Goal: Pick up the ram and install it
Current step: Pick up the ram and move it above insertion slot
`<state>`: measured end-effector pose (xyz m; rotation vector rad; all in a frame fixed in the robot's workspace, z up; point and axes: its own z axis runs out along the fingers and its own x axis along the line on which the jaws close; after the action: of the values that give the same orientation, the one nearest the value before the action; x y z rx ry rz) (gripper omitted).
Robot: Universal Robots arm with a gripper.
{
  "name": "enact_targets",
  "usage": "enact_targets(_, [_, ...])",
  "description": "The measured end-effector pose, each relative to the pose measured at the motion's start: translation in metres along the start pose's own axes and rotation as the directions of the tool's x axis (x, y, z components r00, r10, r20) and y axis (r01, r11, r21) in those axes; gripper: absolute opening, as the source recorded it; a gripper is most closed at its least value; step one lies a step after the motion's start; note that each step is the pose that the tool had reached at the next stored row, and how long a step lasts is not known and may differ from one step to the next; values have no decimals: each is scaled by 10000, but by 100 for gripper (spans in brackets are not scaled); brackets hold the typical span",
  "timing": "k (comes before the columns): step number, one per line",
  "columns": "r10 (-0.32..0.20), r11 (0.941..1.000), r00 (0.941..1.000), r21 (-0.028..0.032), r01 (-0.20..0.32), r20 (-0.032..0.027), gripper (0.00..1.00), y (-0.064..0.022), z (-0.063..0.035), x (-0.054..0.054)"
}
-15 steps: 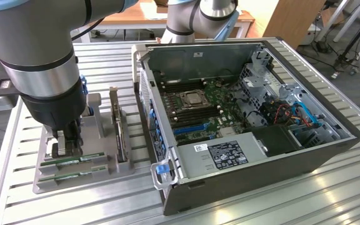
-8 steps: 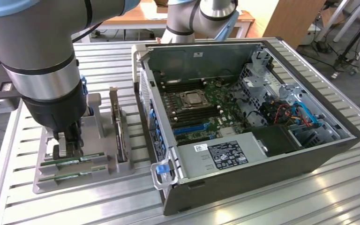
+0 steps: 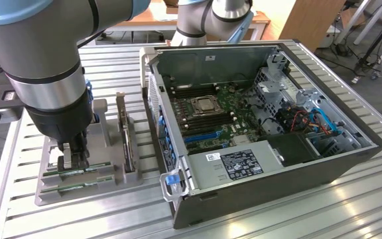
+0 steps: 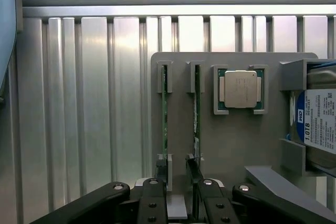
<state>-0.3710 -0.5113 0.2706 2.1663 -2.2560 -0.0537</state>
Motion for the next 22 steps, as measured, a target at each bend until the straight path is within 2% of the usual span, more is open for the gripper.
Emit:
enact_targets(9, [2, 10000, 10000, 3, -2, 3, 30, -1, 5, 31])
enact_targets(18, [0, 10000, 10000, 3, 0, 3, 30, -4, 80, 36])
enact_targets(22, [0, 10000, 10000, 1, 0, 2, 30, -5, 82, 37])
